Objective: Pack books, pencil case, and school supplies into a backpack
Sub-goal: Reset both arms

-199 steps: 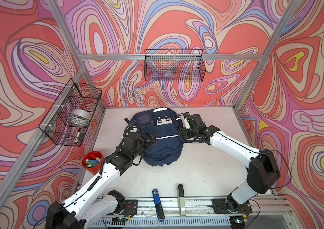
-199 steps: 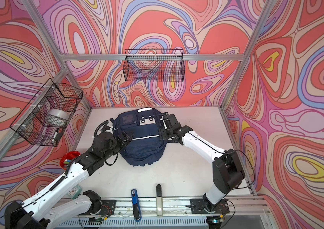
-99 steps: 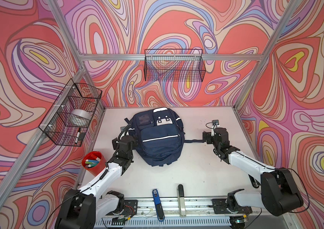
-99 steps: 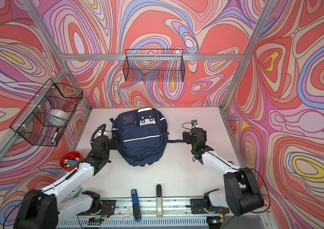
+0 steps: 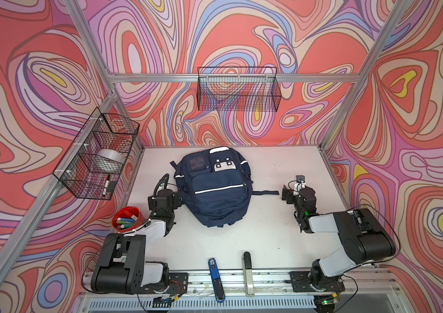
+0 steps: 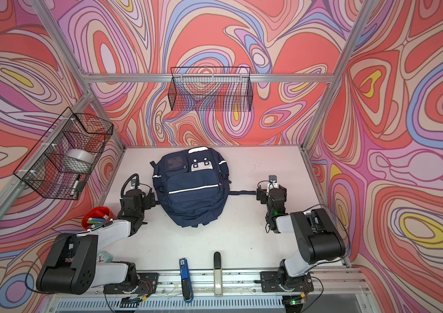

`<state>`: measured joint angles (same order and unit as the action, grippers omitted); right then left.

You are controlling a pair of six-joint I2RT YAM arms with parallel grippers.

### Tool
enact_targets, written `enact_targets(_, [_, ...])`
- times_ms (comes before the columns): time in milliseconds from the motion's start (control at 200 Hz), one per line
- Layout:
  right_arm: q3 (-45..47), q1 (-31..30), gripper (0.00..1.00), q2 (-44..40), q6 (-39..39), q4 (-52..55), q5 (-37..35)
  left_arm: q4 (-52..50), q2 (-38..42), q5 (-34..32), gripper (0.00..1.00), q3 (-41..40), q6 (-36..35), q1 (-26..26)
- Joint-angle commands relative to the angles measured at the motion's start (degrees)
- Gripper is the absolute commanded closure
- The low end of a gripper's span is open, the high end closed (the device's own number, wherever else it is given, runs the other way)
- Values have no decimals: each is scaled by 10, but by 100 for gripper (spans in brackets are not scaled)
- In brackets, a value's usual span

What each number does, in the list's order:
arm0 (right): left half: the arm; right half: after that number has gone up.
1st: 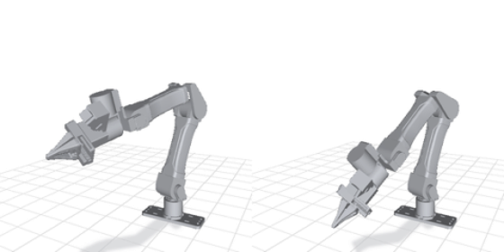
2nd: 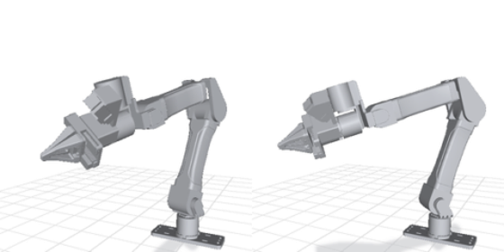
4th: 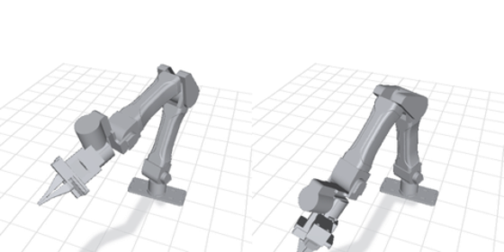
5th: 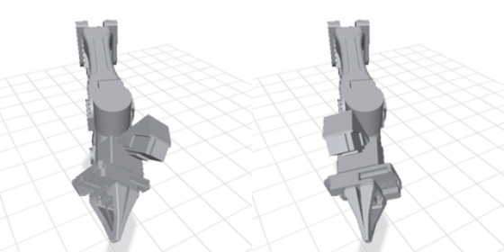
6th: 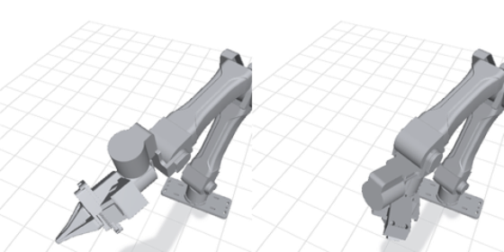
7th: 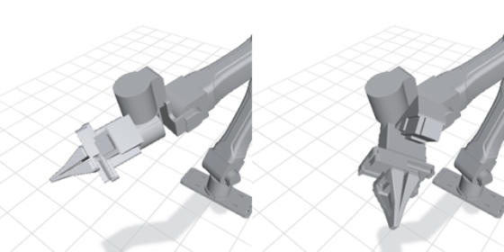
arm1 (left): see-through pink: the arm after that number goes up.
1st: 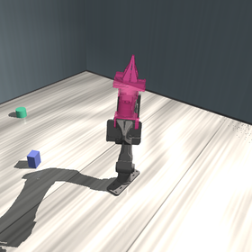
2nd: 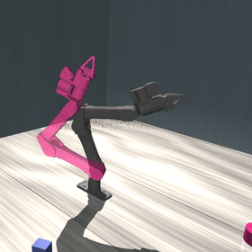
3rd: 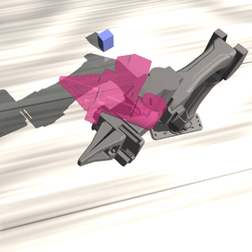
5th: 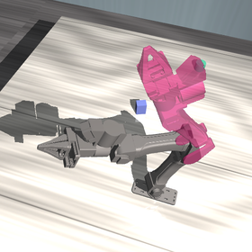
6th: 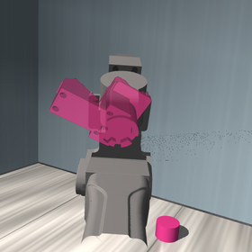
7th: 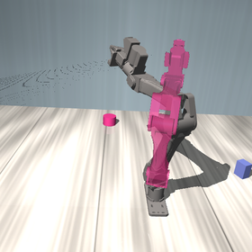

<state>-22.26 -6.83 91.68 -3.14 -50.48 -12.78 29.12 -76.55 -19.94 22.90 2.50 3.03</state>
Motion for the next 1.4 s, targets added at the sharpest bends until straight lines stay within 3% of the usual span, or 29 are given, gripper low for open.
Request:
enact_targets(0, [-4,8,4,23,1,-87,18,117,-3,51,0,-22,5,-17])
enact_targets(140, [6,26,2,74,13,-163,18,225,-56,148,0,-46,0,-29])
enact_targets(260, [-31,32,1,69,34,-82,8,337,-126,175,0,-67,-10,-29])
enact_targets(346, [-35,40,2,69,43,-72,3,224,-100,172,0,-30,-7,-29])
enact_targets(471, [-35,39,2,66,44,-68,1,191,-109,180,0,-8,-11,-29])
enact_targets(731, [-39,39,2,70,44,-64,2,205,-114,177,0,-11,-8,-29])
enact_targets(821, [-49,63,2,66,59,-38,49,216,-117,177,0,-13,-9,-29])
enact_targets(1112, [-44,63,2,64,47,-48,64,215,-115,177,0,-14,-8,-30])
enact_targets(1167, [-48,63,2,39,44,-18,65,215,-115,177,0,-14,-8,-29])
enact_targets(1237, [-46,62,2,-34,21,42,127,216,-116,177,0,-14,-8,-29])
enact_targets(1312, [-19,60,2,-67,15,16,138,216,-116,177,0,-14,-8,-30])
enact_targets(1397, [-8,60,2,-37,24,-31,115,215,-116,176,0,-14,-8,-29])
